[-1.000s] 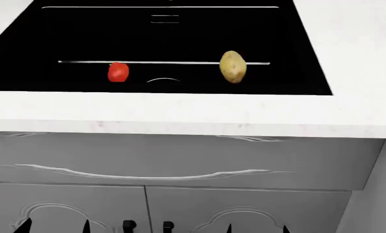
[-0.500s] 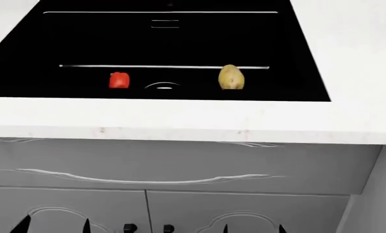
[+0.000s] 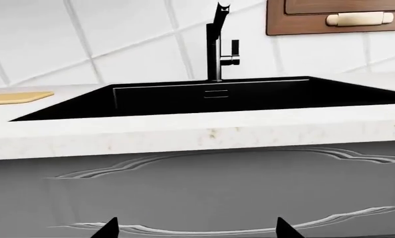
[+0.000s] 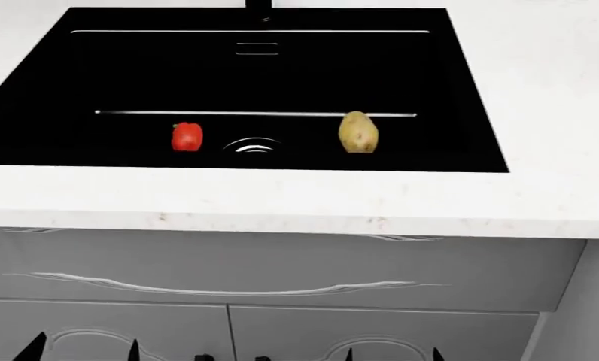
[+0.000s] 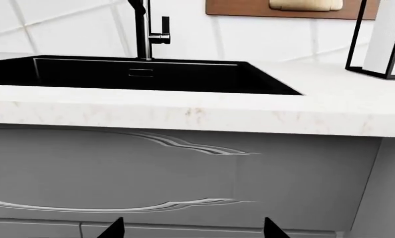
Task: Pick the vegetables from the sink and place them on the cutting board.
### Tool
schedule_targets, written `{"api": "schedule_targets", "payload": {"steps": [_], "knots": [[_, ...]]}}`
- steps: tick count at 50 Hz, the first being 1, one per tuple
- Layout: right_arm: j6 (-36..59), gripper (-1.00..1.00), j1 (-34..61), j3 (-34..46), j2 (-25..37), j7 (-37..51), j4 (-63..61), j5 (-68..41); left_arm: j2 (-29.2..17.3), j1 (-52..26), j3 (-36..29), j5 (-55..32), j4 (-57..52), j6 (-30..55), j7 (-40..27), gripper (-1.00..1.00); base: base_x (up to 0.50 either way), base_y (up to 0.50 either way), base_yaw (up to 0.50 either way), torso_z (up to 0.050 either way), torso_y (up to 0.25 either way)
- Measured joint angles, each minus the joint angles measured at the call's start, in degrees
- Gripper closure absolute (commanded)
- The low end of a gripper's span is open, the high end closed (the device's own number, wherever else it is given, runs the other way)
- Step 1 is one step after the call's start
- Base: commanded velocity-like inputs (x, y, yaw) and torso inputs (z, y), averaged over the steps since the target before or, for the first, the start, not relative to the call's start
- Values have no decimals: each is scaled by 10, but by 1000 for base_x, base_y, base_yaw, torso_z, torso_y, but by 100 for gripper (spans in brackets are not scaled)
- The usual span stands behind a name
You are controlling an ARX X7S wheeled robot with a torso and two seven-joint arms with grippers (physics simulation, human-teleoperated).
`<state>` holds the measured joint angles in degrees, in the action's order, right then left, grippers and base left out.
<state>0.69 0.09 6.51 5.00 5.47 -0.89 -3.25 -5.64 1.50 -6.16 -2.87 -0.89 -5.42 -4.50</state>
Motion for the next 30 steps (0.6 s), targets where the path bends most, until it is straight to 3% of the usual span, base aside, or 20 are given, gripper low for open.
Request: {"api": "schedule_targets", "payload": {"steps": [12,25,30], "knots": [[1,-100,1,9,8,11,-2,-4,-8,-2,-13,1,1,-2,-8,-100,0,0,0,50,0],[4,-100,1,17,15,22,-6,-10,-12,-5,-11,-17,-3,7,-21,-100,0,0,0,1,0],[51,-100,8,13,18,32,-43,-25,-16,-9,-7,-34,-50,63,-31,-100,0,0,0,0,0]]}}
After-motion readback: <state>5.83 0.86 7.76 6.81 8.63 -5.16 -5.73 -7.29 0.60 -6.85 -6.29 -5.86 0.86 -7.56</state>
